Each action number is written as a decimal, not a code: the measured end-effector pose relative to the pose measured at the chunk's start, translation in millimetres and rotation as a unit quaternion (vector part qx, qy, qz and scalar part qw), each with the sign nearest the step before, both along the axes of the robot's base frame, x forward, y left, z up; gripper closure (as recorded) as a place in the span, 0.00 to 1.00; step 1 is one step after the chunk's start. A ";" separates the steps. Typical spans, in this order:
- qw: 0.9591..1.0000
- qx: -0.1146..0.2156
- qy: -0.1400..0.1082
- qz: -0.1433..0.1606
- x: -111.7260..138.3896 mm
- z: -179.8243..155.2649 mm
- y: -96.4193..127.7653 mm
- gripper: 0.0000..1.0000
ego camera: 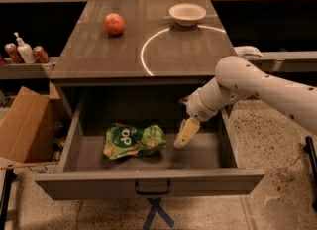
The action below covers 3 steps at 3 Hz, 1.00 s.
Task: Pick green rice chip bag from top drawer and place on counter
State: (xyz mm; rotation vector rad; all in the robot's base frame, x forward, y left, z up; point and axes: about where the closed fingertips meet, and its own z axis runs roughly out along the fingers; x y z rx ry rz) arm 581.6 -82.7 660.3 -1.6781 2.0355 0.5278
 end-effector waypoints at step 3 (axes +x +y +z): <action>0.997 -0.054 -0.003 0.055 10.2 -2.8 76.2 0.00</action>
Offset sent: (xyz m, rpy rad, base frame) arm 0.0160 0.0877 0.0021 -0.1345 -0.0166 0.1229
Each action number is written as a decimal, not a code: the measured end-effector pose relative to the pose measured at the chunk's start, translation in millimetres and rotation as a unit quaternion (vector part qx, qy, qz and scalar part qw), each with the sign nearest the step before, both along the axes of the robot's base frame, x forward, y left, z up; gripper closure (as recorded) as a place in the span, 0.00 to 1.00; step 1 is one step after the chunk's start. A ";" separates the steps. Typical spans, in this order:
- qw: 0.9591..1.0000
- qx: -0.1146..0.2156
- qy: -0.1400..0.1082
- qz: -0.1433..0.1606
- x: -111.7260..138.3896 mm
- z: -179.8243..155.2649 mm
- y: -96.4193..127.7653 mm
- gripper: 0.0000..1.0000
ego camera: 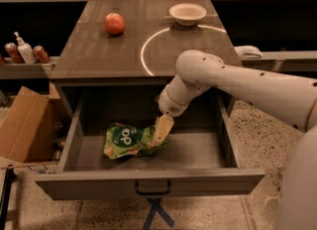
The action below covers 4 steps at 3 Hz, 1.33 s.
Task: Pick green rice chip bag from top drawer and place on counter
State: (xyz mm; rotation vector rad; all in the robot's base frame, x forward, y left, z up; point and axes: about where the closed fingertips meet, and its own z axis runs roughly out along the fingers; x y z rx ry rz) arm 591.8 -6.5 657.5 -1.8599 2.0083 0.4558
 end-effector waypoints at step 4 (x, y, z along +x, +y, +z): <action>1.000 -0.006 0.006 0.010 -29.2 -33.6 35.2 0.19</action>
Offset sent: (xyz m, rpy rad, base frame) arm -0.0344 0.0370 -0.0237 0.0044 0.0116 0.0223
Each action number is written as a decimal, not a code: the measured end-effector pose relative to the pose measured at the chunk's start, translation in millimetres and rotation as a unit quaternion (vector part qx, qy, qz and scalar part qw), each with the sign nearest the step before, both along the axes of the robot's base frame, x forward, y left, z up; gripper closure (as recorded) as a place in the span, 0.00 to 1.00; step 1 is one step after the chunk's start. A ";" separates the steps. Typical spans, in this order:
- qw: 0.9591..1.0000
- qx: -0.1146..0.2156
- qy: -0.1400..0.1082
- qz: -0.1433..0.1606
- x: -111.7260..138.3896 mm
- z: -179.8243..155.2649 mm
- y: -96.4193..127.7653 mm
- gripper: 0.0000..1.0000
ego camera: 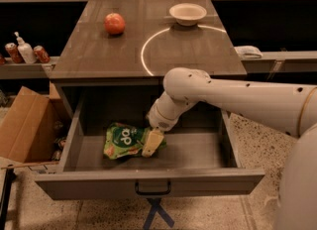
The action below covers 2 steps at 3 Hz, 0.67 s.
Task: Pick green rice chip bag from top drawer and place on counter
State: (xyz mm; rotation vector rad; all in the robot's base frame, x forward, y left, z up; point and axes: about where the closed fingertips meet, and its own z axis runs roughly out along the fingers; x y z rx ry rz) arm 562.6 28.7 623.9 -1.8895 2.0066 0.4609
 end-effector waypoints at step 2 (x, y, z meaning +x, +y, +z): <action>1.000 0.014 -0.010 0.007 -9.7 8.3 2.8 0.65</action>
Offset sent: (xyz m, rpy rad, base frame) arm -0.0178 0.0032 0.0212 0.0640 -0.0403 0.0276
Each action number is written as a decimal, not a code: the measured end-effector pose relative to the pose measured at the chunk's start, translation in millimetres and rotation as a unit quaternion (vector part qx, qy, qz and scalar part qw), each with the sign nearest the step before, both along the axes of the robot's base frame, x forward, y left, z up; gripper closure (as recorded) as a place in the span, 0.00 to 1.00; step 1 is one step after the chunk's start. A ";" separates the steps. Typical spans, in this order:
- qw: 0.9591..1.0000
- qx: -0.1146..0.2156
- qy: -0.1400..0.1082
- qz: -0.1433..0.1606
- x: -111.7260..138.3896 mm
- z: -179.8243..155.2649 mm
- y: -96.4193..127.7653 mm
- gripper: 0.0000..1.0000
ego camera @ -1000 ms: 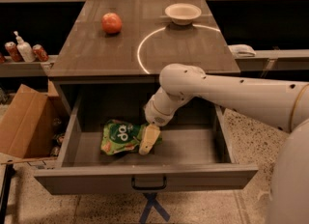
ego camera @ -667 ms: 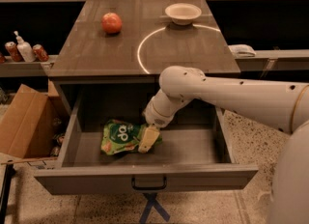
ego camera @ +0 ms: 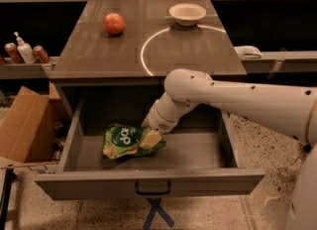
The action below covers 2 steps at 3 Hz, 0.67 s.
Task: Pick green rice chip bag from top drawer and place on counter
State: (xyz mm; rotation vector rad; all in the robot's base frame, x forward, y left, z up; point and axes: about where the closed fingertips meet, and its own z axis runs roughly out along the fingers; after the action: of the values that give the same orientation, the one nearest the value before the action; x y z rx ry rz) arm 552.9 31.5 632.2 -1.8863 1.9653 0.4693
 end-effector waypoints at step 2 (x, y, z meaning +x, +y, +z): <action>0.997 0.063 -0.035 0.012 -17.4 46.0 -11.3 1.00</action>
Offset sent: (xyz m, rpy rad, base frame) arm -0.0314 -0.0411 0.0987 0.2990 -0.1438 0.0800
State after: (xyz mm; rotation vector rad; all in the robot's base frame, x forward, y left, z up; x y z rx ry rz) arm 535.6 20.2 678.1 -1.8251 1.8268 0.5131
